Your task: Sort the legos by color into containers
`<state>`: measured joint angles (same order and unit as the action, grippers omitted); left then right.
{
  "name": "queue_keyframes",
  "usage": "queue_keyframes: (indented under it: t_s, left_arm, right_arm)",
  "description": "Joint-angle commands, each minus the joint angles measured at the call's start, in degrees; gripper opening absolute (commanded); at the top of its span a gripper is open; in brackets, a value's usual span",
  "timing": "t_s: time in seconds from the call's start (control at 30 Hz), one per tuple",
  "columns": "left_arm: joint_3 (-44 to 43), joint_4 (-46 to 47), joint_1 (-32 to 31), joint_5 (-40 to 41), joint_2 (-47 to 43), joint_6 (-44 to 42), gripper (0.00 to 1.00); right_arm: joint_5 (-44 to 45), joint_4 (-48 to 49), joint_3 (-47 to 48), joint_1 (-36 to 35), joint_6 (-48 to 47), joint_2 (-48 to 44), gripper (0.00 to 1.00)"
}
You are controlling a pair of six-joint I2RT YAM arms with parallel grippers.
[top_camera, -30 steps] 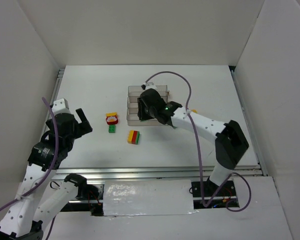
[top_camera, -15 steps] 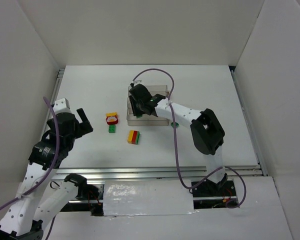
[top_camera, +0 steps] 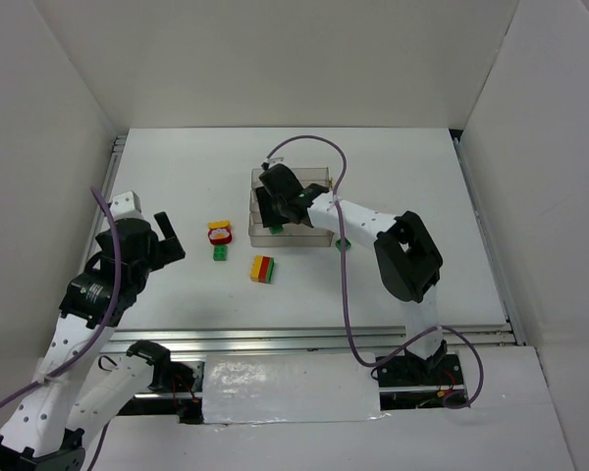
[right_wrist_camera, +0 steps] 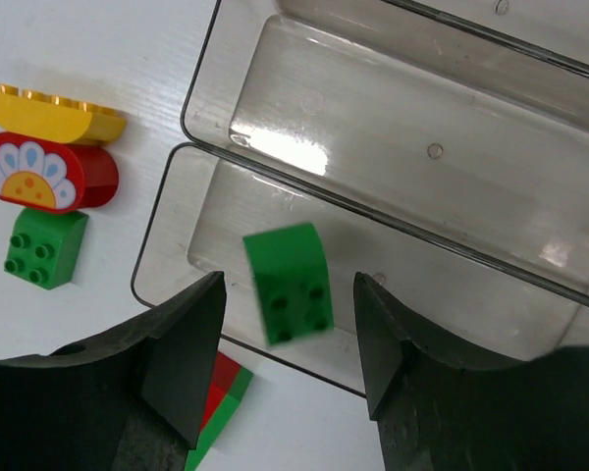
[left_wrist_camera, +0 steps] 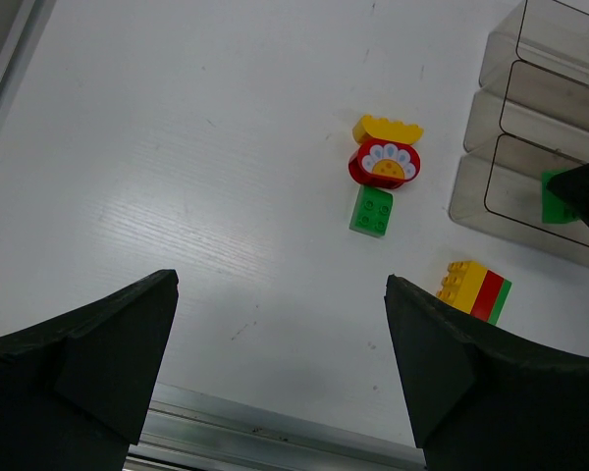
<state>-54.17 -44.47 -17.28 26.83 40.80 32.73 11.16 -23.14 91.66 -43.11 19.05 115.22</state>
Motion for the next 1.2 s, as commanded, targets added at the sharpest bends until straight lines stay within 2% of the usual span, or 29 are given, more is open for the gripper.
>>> queue_keyframes:
  t_s: [0.0,0.03,0.13,0.2,0.27,0.4,0.43,0.47,0.5,0.53,0.6,0.83,1.0,1.17]
  left_arm:
    - [-0.1,2.8,0.3,-0.2,0.0,-1.6,1.0]
    - [-0.1,2.9,0.3,-0.2,0.1,-1.6,0.99]
    - [-0.1,2.8,0.3,-0.3,0.1,-1.6,1.0]
    - [-0.1,2.8,0.3,-0.3,0.0,-1.6,1.0]
    - [-0.1,2.6,0.3,-0.1,-0.2,-1.5,0.99]
    - [0.0,3.0,0.4,-0.5,-1.1,-1.6,1.0]
    - [0.0,3.1,0.4,-0.5,-1.1,-1.7,1.0]
    - [0.0,3.3,0.4,-0.6,-1.1,-1.9,1.0]
    - [0.0,3.4,0.5,-1.3,-1.0,-2.0,0.99]
    - [0.0,3.4,0.5,-1.7,-0.8,-2.2,0.99]
    - [-0.1,3.5,0.6,-2.1,-0.5,-2.3,1.0]
    - [0.3,3.9,0.6,-2.9,-1.2,-2.7,0.99]
    - [0.2,3.9,0.5,-3.5,-0.8,-2.7,1.0]
    - [0.4,4.1,0.5,-4.2,-0.9,-2.8,1.0]
  right_arm:
    - [-0.4,2.1,-0.7,-0.2,0.0,-2.2,0.63]
    - [-0.5,2.3,-1.3,0.0,0.2,-3.4,0.71]
    - [-1.1,2.2,-2.1,0.5,0.5,-5.6,0.78]
    - [-0.3,1.1,-2.7,1.2,0.9,-8.0,0.79]
    - [-2.1,1.9,-7.3,4.0,1.7,-11.1,0.79]
    - [-15.0,8.5,-20.4,10.8,-1.0,-23.9,0.81]
    - [-18.4,9.2,-24.9,12.2,-4.9,-25.8,0.81]
    - [-26.8,8.8,-26.8,14.4,-7.9,-28.9,0.84]
    - [-29.1,8.0,-29.3,15.0,-12.4,-30.2,0.95]
    - [-28.9,7.5,-30.3,15.2,-13.4,-31.3,0.96]
    - [-22.1,7.5,-30.9,15.6,-12.6,-33.2,0.96]
    - [-15.3,11.3,-35.0,22.7,-13.5,-35.1,0.94]
    - [-18.8,14.1,-38.2,27.4,-16.8,-33.2,0.93]
    - [-17.7,15.5,-39.8,27.3,-18.3,-30.1,0.93]
